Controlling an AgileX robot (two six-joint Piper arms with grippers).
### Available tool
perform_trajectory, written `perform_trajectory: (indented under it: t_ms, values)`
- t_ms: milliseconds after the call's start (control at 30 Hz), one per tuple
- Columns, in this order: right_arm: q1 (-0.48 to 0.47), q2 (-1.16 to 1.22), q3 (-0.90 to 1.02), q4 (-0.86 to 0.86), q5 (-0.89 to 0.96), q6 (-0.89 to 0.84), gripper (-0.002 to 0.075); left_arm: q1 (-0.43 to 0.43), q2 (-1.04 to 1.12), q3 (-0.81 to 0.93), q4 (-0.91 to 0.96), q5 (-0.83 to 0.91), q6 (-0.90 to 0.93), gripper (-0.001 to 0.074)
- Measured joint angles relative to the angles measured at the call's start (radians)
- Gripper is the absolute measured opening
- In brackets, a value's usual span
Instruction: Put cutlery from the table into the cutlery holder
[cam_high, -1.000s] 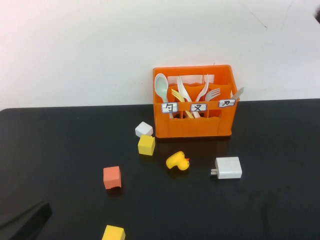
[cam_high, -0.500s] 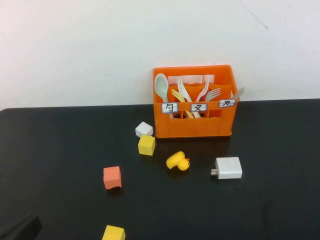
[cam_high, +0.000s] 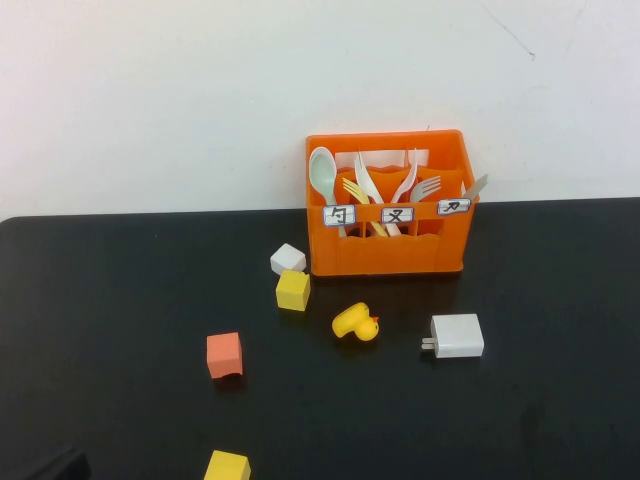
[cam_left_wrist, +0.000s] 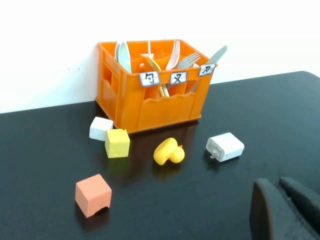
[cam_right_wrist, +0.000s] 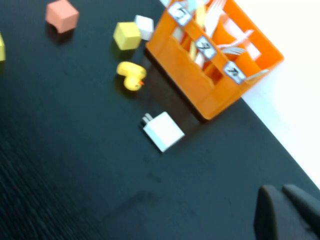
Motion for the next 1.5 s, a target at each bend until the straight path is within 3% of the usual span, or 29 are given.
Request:
perform_trajectory:
  t_ms: [400,1000,1267,1500]
  values:
    - [0.000,-0.018,0.004,0.110,-0.004,-0.009,-0.0001,0.000,0.000,0.000,0.001,0.006,0.000,-0.0001]
    - [-0.005,-0.111,0.032,0.115,-0.016,-0.042,-0.0002,0.000,0.000,0.000,0.001,0.007,0.000,-0.0001]
    - [-0.125,-0.346,0.279,0.104,-0.051,-0.108,-0.0002,0.000,0.000,0.000,0.001,0.010,0.000,-0.0001]
    - [-0.181,-0.574,0.559,0.217,-0.285,-0.108,-0.0002,0.000,0.000,0.000,0.001,0.012,0.000,-0.0002]
